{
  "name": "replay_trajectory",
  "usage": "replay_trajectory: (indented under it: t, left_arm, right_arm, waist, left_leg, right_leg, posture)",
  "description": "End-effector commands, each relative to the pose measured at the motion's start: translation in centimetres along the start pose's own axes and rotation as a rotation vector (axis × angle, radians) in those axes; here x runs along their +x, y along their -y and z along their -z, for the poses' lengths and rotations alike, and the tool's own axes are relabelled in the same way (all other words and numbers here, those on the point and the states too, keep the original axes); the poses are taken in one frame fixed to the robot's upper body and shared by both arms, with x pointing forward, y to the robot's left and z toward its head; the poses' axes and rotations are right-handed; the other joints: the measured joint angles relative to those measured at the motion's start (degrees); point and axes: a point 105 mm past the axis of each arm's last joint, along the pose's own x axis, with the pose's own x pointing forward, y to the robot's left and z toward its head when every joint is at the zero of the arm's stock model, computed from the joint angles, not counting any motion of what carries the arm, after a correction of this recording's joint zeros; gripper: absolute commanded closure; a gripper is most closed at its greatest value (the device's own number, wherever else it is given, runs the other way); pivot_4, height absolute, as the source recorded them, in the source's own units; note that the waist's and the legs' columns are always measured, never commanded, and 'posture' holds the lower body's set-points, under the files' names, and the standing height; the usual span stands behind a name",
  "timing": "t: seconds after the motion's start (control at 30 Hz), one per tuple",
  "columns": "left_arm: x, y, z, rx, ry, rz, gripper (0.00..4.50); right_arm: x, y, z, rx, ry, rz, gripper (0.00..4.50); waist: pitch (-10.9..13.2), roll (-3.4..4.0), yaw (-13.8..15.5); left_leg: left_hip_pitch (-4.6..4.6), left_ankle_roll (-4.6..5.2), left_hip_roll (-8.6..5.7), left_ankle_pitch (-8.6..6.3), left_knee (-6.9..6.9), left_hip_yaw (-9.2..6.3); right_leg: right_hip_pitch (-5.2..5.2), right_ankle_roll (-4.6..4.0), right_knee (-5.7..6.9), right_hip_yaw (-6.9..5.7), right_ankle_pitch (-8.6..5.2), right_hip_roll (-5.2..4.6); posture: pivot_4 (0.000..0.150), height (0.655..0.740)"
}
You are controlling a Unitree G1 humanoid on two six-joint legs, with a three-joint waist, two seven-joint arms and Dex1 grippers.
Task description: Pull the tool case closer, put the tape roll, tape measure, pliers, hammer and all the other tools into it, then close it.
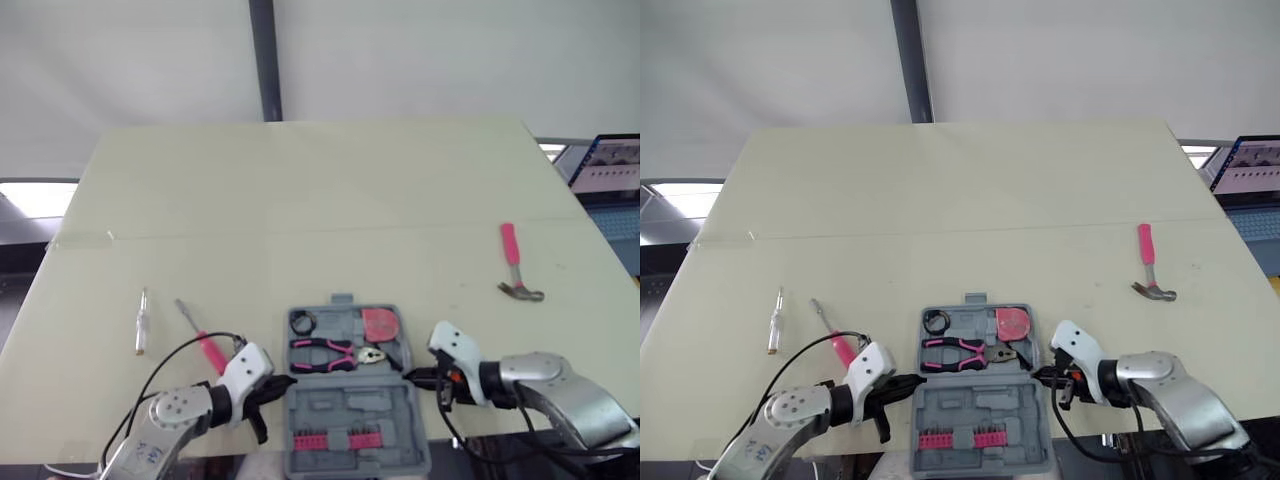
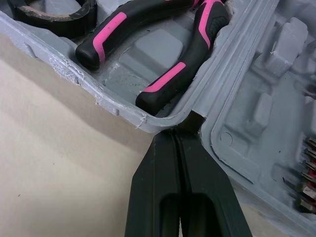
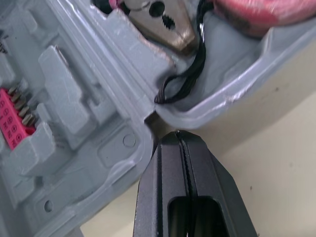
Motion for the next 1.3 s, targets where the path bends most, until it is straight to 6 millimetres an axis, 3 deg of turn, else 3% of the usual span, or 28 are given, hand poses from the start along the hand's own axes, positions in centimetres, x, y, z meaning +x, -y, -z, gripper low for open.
replay_trajectory:
  t: [0.03,0.6,1.3]
  left_arm:
    - [0.3,0.8,-2.1,0.022,0.060,0.034,4.43]
    - [0.9,-0.2,-3.9,-0.008,0.084,-0.011,4.43]
    - [1.2,-1.6,-3.5,-0.003,0.068,-0.069,4.43]
  right_arm:
    - [0.2,-0.1,-1.0,-0.017,0.028,0.001,4.50]
    - [1.2,1.5,-1.7,-0.027,0.038,0.077,4.50]
    - [2.1,3.0,-3.2,-0.070,0.062,0.128,4.50]
  waist:
    - [0.0,0.00,-0.1]
    - [0.0,0.00,-0.1]
    - [0.0,-0.02,-0.2]
  left_leg:
    - [-0.01,0.00,0.00,0.00,0.00,0.00]
    - [-0.05,-0.02,0.00,0.01,0.00,0.00]
    - [-0.04,-0.06,0.01,0.03,0.00,-0.01]
  right_leg:
    - [0.00,0.00,0.00,0.00,0.00,0.00]
    - [-0.05,0.00,0.01,0.00,0.00,0.01]
    - [-0.05,0.00,0.02,-0.01,0.00,0.02]
  posture:
    - [0.150,0.7400]
    - [0.150,0.7400]
    - [0.150,0.7400]
